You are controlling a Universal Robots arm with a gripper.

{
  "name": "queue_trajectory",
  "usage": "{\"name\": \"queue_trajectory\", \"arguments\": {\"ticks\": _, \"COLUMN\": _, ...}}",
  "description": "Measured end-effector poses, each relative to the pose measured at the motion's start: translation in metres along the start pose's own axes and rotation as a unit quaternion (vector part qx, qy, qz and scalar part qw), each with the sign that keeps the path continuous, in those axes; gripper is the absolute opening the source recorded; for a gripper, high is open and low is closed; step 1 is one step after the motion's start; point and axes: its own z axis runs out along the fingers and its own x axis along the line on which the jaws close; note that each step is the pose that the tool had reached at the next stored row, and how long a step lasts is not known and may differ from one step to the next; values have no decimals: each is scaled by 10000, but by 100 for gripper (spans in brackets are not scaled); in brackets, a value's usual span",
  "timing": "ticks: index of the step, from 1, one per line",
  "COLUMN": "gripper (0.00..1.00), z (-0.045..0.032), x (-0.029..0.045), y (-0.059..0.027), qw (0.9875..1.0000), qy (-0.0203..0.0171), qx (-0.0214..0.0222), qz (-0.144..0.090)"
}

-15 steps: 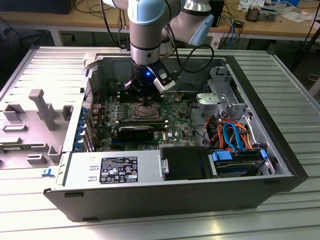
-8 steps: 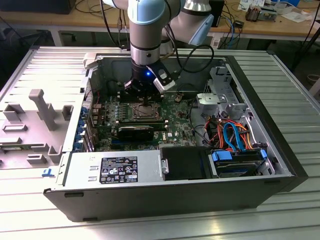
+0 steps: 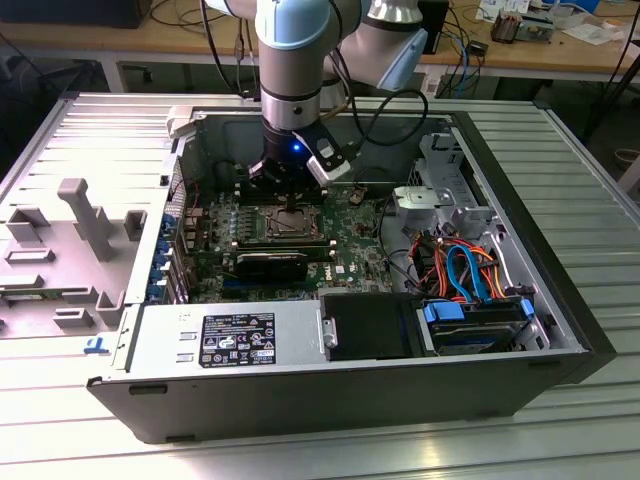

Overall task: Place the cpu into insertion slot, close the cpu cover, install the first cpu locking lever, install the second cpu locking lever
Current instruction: 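Install the second cpu locking lever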

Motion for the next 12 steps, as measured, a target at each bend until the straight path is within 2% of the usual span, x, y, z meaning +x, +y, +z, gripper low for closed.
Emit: {"name": "queue_trajectory", "arguments": {"ticks": 12, "gripper": 11, "z": 0, "x": 0, "y": 0, "qw": 10000, "qy": 0, "qx": 0, "qz": 0}}
